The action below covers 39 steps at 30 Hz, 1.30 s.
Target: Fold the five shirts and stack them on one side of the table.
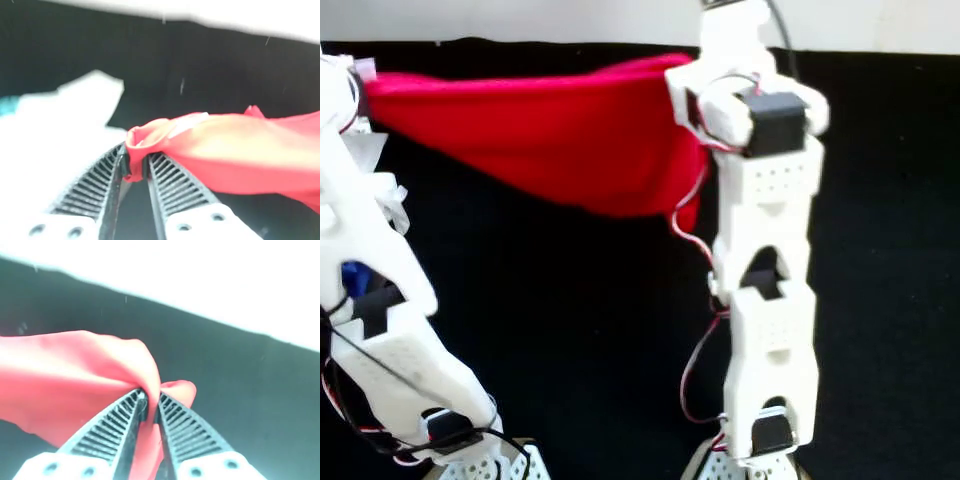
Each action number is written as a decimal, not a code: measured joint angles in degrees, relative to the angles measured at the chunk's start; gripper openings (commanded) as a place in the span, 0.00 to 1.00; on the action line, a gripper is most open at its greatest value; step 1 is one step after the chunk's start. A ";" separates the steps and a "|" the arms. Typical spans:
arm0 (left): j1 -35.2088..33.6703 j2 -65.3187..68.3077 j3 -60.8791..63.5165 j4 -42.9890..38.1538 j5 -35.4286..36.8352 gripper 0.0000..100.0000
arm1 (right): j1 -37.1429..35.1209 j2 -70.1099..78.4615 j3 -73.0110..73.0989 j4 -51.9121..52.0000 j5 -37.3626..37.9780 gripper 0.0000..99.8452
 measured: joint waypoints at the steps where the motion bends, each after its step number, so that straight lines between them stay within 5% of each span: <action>1: 0.62 -0.26 -1.93 0.00 0.00 0.01 | 0.00 -1.41 0.00 0.00 0.00 0.01; 9: 1.85 -0.97 3.78 0.09 0.00 0.01 | 0.18 -8.35 13.27 0.26 0.00 0.01; 17: 0.00 -0.88 27.87 0.09 -1.05 0.01 | 0.18 -22.86 56.88 0.26 0.00 0.01; 28: -2.46 -6.15 67.52 -0.18 -16.35 0.01 | -1.14 -44.66 109.89 -5.27 3.25 0.01; 31: -2.46 -8.00 74.20 -0.35 -18.99 0.01 | -1.23 -49.67 116.40 -5.36 8.44 0.04; 36: -2.90 -8.97 80.18 -0.35 -21.27 0.01 | -2.55 -57.23 116.22 -2.02 12.75 0.28; 39: -2.99 -8.97 80.79 -0.35 -21.45 0.01 | -4.13 -60.75 111.38 -0.70 13.27 0.28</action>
